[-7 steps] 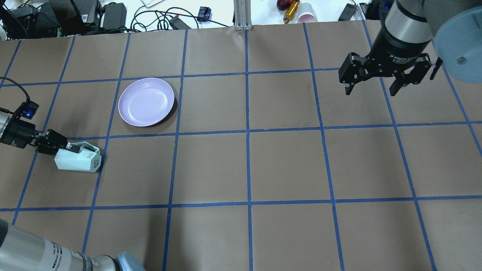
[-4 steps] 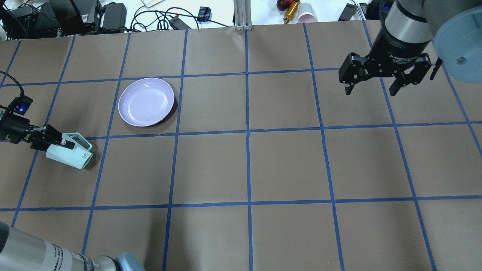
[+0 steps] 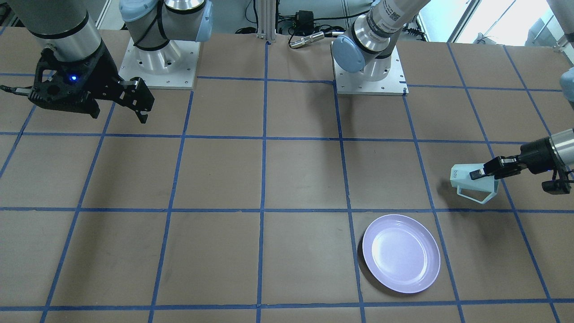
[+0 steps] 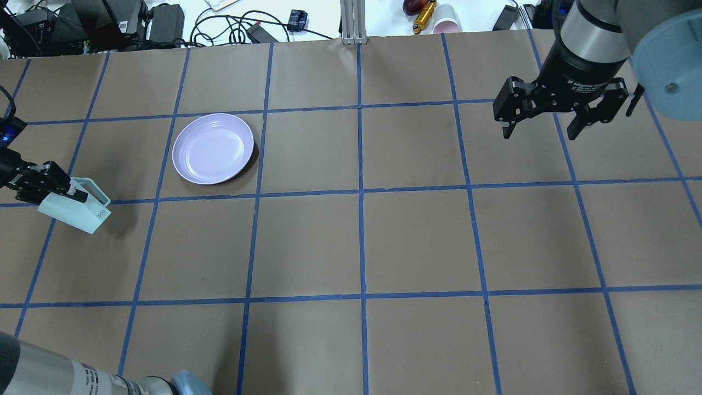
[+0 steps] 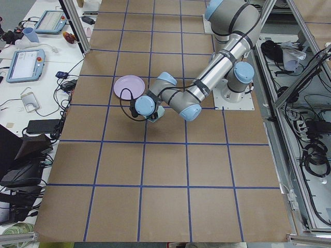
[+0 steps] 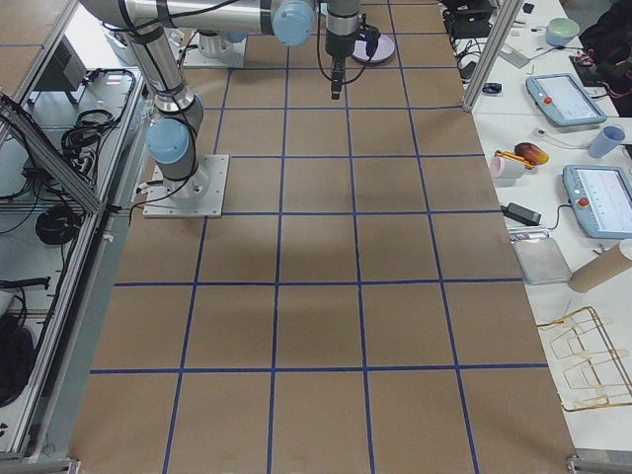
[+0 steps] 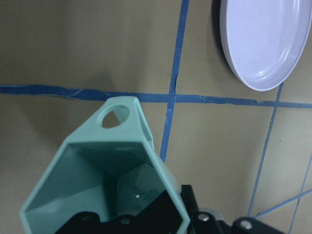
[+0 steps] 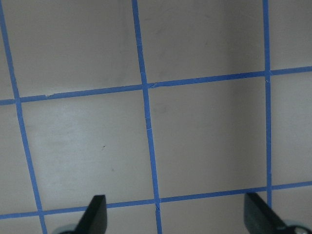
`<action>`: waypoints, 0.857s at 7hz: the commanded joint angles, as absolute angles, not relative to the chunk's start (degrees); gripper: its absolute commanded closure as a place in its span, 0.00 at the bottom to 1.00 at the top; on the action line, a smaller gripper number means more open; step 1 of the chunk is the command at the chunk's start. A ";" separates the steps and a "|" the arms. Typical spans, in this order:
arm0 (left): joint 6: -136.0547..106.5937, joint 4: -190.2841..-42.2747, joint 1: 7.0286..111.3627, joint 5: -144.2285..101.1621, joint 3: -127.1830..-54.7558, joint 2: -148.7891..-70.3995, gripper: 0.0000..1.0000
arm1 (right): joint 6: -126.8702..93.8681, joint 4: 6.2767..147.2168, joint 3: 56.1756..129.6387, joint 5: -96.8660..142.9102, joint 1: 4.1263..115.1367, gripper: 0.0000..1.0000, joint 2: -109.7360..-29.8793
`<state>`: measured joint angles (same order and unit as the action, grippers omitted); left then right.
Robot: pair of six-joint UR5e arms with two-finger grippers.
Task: Flip cup and place on plate
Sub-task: 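Lift and rotate the cup upright with the left gripper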
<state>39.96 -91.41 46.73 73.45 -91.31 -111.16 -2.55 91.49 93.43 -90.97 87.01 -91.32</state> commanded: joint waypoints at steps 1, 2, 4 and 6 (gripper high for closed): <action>32.48 -90.71 54.27 81.36 -85.45 -108.38 1.00 | -2.55 91.49 93.43 -90.97 87.01 0.00 -91.32; 31.56 -87.05 57.80 81.82 -84.82 -108.11 1.00 | -2.55 91.49 93.43 -90.97 87.01 0.00 -91.32; 26.14 -77.13 65.70 88.72 -85.34 -108.90 1.00 | -2.55 91.49 93.43 -90.97 87.01 0.00 -91.32; 17.45 -71.92 74.49 90.79 -86.04 -108.90 1.00 | -2.55 91.49 93.43 -90.88 87.01 0.00 -91.32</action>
